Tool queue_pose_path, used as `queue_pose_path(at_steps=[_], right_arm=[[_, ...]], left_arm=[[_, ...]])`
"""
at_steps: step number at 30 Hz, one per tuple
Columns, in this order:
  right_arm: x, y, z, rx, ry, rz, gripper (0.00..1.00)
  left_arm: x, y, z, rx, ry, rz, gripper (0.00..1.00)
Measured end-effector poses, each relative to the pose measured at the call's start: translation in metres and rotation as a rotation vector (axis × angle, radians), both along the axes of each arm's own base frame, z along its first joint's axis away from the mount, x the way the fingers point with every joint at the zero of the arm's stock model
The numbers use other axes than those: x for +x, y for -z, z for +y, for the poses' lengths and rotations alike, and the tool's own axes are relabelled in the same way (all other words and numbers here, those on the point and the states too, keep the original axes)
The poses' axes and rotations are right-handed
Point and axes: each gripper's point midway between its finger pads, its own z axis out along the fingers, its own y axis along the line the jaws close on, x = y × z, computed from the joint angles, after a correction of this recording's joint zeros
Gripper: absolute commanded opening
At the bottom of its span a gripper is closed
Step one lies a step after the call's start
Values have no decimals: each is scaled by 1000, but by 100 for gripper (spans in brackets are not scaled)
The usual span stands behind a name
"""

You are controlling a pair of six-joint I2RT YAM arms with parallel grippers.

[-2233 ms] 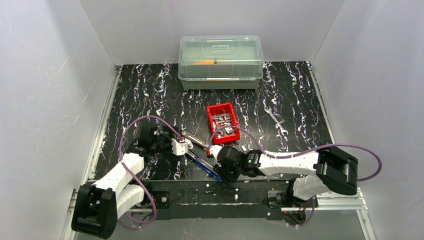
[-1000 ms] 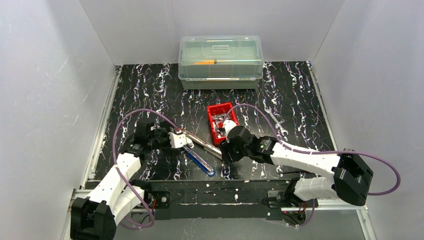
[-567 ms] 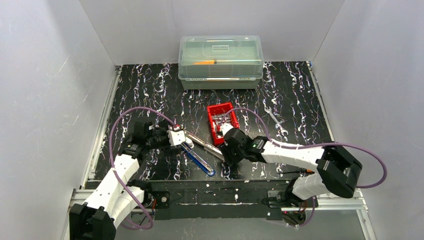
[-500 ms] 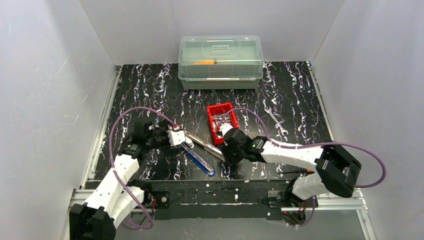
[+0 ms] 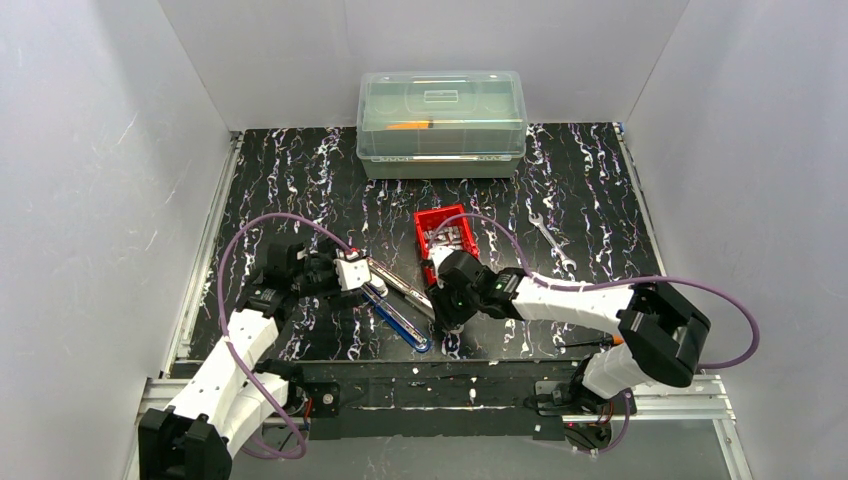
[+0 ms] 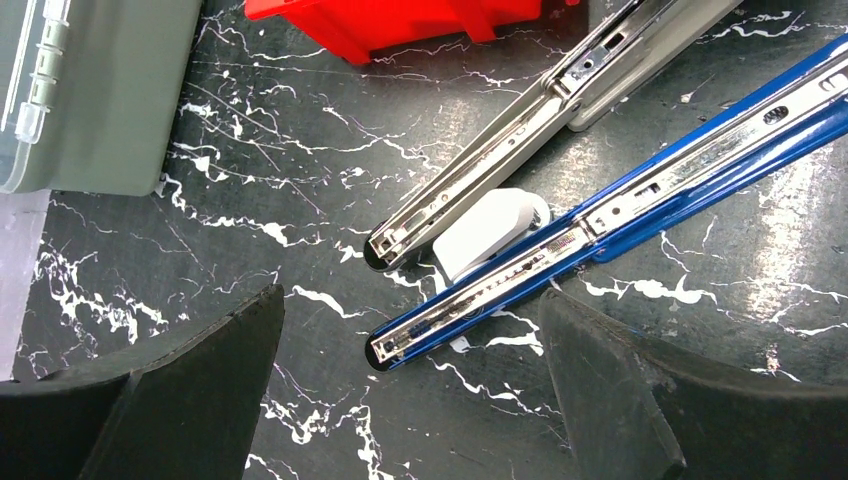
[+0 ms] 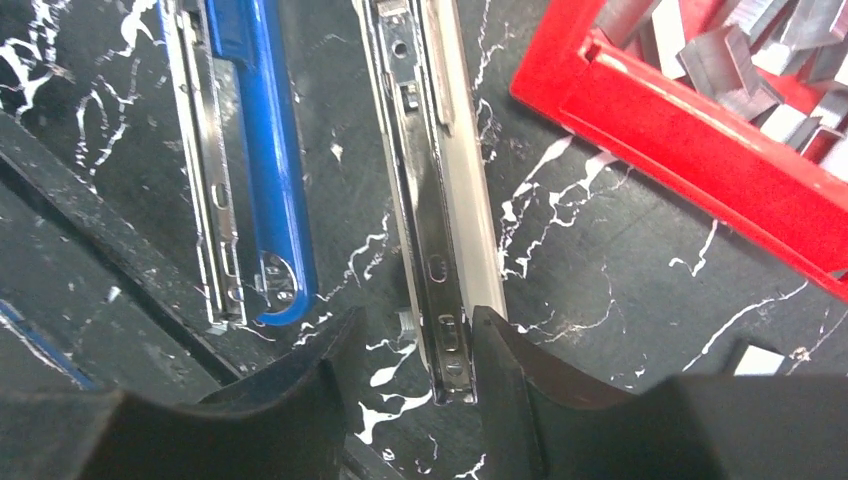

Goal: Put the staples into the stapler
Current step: Adjust the stapler at the center of the board, then pick up the staple from the center of the board.

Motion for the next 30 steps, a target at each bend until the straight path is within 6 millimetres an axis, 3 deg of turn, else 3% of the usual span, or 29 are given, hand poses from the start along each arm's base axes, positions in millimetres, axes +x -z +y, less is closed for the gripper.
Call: queue_pose_path(at_steps=[7,13,20,30], right_arm=[[8,-16,2,39,40,-24,55],[56,-45,-34,73,251,-117,52],[67,-20,-79,-75,387,-120,50],[70,14,-100,-202,433,-76,49]], left_arm=[[3,-3,-2,-20,-9,2,98],[9,-14,-5,-71,-50,30,98],[10,-27,-9,-128,-77,44,98],[8,-42,-11,-188,-113,61,98]])
